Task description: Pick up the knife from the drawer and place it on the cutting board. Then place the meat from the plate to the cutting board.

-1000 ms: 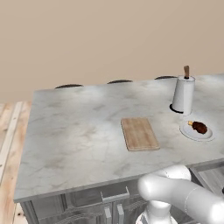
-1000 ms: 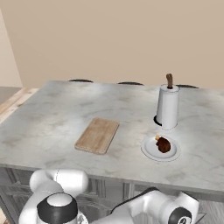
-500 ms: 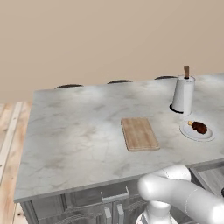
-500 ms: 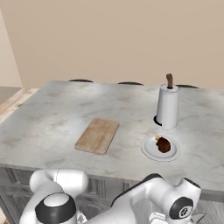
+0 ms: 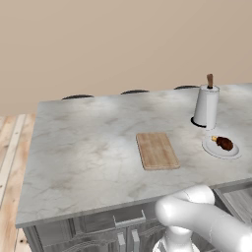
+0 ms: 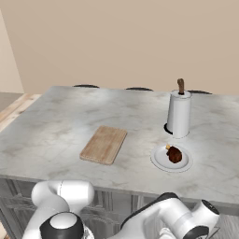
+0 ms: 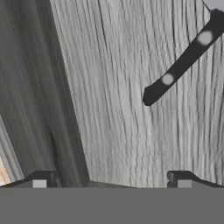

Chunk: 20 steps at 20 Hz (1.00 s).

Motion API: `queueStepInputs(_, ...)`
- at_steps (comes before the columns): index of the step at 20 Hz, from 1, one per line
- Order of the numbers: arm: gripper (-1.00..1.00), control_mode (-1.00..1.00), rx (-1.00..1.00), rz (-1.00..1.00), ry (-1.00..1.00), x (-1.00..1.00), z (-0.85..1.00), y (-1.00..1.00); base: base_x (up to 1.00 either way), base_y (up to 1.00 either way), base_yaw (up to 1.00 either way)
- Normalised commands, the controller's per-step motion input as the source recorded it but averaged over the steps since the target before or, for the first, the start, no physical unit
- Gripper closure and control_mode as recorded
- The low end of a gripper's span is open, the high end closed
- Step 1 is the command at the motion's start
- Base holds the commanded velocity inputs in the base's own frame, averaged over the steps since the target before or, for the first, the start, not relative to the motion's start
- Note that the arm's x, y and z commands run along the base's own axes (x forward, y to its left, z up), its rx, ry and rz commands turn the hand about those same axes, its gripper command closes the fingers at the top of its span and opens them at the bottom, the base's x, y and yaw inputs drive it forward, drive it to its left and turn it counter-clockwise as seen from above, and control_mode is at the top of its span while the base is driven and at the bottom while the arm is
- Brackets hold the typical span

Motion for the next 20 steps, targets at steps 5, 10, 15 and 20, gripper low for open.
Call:
queueStepInputs(5,-1.0,-1.0,-0.07,-0.15,0.04,0.34,-0.31,0.0,0.0,0.0,0.0)
queueStepInputs(10,-1.0,-1.0,-0.08,-0.09,-0.01,0.21,-0.29,0.0,0.0,0.0,0.0)
queueStepInputs(15,-1.0,-1.0,-0.13,-0.09,-0.03,0.08,-0.37,0.0,0.0,0.0,0.0)
queueStepInputs(20,-1.0,-1.0,-0.13,-0.09,-0.04,0.03,-0.34,-0.06,0.0,0.0,0.0)
